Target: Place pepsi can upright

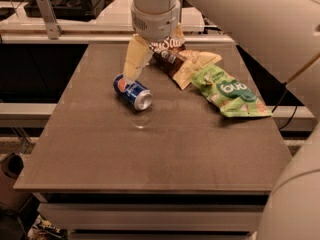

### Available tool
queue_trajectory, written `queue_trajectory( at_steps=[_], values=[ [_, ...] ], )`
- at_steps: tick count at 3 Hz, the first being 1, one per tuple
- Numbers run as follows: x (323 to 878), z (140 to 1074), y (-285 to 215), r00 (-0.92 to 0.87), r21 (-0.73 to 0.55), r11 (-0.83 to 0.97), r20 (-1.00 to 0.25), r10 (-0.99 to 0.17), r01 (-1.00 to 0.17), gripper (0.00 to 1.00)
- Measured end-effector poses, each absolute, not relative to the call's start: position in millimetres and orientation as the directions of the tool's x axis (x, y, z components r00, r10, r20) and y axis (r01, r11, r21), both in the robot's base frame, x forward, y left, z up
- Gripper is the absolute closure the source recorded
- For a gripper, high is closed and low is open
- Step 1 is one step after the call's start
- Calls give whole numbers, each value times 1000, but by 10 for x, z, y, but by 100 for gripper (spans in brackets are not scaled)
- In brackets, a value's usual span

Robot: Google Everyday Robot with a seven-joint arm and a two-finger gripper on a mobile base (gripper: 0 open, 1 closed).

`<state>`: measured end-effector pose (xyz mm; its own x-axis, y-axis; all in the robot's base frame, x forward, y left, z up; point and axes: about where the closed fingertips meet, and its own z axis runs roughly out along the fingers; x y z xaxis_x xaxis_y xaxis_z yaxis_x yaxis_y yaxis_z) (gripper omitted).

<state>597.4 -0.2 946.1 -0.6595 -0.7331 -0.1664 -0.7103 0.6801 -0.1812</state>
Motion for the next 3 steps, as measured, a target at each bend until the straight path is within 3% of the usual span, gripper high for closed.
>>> queue_trajectory(
  at_steps=[3],
  values=[
    [6173,9237,455,-664,-170,680,-144,-734,-714,0]
  ],
)
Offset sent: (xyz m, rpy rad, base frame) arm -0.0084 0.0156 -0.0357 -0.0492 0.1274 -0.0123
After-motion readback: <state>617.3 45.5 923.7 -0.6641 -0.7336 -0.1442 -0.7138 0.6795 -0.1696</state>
